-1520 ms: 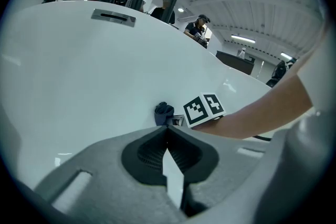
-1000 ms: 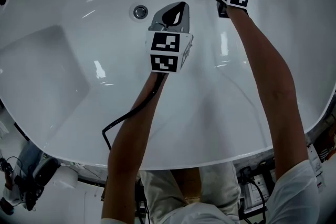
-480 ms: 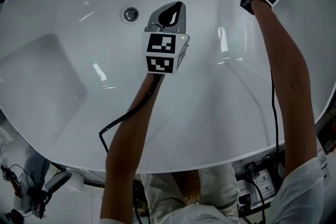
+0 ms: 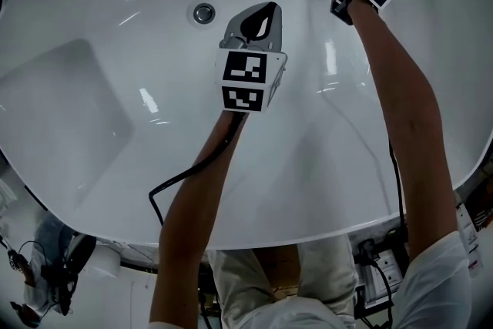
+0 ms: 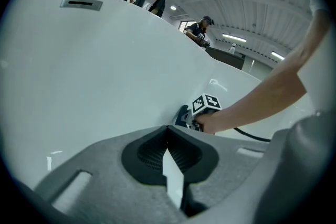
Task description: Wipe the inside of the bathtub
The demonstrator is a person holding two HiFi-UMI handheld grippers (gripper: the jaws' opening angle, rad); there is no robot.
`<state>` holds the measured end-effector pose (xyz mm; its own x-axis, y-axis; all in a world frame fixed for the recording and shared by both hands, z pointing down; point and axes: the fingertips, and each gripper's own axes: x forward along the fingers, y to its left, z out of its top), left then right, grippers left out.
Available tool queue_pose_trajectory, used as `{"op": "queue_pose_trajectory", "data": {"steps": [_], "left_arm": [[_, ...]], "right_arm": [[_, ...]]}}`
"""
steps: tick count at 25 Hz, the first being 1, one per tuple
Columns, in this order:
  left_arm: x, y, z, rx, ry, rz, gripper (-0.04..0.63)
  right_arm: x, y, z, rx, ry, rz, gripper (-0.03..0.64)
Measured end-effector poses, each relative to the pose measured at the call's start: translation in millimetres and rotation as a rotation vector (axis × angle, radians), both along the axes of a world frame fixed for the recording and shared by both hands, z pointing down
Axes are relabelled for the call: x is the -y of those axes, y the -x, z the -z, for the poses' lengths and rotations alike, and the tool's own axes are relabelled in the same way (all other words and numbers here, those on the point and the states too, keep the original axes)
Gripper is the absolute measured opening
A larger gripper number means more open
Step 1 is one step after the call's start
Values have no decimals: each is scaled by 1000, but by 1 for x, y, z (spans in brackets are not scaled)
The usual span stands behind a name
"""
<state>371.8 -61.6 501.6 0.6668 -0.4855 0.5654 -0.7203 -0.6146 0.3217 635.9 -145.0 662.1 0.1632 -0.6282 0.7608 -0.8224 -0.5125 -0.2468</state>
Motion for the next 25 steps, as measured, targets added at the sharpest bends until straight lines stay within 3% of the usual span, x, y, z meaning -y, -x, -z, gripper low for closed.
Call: {"op": "queue_pose_trajectory", "data": {"steps": [7,12,17,21,25], "left_arm": [[-4,42,13,-1,5,36,0],[4,102,12,-5,-9,86,0],[0,135,26,-4,-43,110,0],[-1,213,15,-14,-49,143,0],[2,224,12,-14,-50,168,0]], "right_arm": [[4,94,-11,141,9,100,61],[27,166,-23,211,10,194,63],[39,200,-19,185,23,272,63],[44,275,-29,176,27,285,61],[46,282,-33,184,31,281,61]]}}
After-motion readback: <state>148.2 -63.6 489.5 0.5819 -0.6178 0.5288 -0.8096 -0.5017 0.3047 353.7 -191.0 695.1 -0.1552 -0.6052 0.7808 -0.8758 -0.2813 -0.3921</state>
